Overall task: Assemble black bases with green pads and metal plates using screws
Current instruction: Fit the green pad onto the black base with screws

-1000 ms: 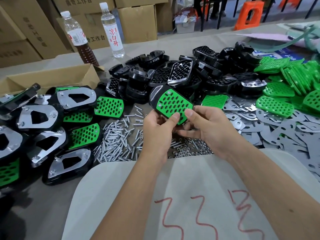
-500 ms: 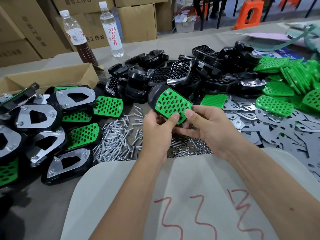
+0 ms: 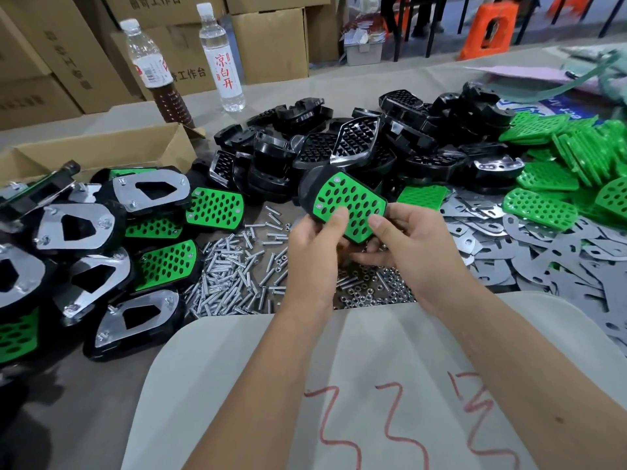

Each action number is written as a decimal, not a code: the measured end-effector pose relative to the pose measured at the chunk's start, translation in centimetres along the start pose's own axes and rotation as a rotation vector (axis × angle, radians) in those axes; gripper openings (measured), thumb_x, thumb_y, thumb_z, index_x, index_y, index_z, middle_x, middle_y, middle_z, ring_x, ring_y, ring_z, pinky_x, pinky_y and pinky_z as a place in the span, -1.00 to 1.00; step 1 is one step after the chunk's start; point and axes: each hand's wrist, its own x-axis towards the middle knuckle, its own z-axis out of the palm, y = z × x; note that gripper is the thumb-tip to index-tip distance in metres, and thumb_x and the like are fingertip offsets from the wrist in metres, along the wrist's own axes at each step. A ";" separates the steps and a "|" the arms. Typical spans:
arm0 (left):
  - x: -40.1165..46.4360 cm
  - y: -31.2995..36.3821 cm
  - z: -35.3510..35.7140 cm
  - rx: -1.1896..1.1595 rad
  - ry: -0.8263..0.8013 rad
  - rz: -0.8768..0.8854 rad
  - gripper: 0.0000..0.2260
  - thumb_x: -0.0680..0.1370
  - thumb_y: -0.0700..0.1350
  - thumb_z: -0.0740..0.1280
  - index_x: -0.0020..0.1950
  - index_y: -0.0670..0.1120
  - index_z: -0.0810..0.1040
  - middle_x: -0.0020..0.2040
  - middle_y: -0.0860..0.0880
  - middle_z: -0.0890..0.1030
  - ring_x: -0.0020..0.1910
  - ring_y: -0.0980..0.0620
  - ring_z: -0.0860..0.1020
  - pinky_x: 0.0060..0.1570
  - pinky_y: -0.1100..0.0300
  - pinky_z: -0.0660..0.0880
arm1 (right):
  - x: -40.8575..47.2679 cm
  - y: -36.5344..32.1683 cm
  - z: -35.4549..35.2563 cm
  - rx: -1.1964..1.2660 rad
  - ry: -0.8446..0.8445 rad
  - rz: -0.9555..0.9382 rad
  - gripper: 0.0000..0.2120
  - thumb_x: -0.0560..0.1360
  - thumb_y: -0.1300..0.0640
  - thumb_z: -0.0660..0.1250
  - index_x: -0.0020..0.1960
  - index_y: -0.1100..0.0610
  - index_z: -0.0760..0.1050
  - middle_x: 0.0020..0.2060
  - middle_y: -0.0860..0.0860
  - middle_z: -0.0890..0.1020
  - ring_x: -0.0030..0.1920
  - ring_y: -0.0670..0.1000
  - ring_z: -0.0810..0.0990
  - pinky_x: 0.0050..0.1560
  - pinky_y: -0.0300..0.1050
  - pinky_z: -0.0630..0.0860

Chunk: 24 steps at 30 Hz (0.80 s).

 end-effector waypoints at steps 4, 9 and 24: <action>0.2 0.0 0.1 -0.038 0.092 -0.031 -0.69 0.71 0.07 0.22 -0.02 -0.08 0.64 -0.09 -0.10 0.75 -0.10 -0.07 0.71 0.09 -0.18 0.65 | 0.0 0.2 0.4 -0.066 0.037 -0.002 -0.87 0.68 0.26 0.29 0.10 0.26 0.61 -0.41 0.04 0.55 -0.43 -0.08 0.62 -0.21 -0.05 0.71; 0.1 0.6 -0.1 -0.070 0.107 -0.053 -0.65 0.75 0.03 0.17 0.01 -0.13 0.66 -0.11 -0.12 0.76 -0.17 -0.04 0.73 -0.20 0.04 0.65 | -0.6 0.3 0.7 -0.115 0.012 -0.082 -0.91 0.68 0.24 0.30 0.07 0.24 0.58 -0.46 -0.04 0.55 -0.41 -0.06 0.63 -0.26 -0.03 0.71; -0.5 4.2 -0.1 -0.549 0.011 -0.274 -0.67 0.69 0.00 0.24 0.25 -0.25 0.57 0.14 -0.27 0.59 0.12 -0.19 0.57 0.31 -0.05 0.51 | -1.7 -0.1 1.1 -0.867 0.092 -0.642 -0.72 0.43 0.48 0.41 0.06 0.21 0.54 0.00 0.03 0.46 -0.13 -0.02 0.42 -0.14 -0.01 0.49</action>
